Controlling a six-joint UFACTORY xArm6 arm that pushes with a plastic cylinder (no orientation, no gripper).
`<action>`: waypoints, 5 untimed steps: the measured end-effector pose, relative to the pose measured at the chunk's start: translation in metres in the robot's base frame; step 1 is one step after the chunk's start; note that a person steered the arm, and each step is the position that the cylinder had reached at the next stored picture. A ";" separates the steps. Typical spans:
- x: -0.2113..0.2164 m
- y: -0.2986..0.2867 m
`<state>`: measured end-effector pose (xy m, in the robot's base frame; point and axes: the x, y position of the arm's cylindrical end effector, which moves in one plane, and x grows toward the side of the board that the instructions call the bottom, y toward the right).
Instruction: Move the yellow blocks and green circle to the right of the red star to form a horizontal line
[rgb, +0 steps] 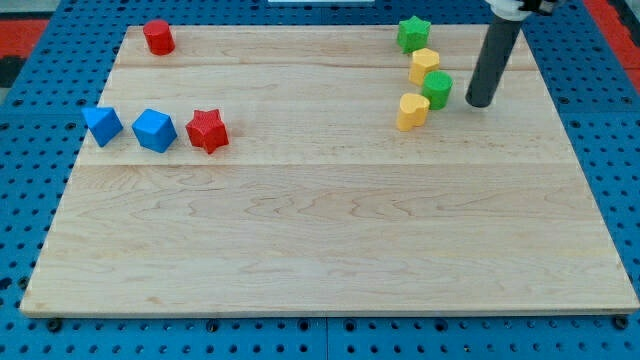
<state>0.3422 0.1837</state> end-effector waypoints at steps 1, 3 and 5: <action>0.012 -0.055; 0.049 -0.153; 0.090 -0.171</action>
<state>0.4322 0.0131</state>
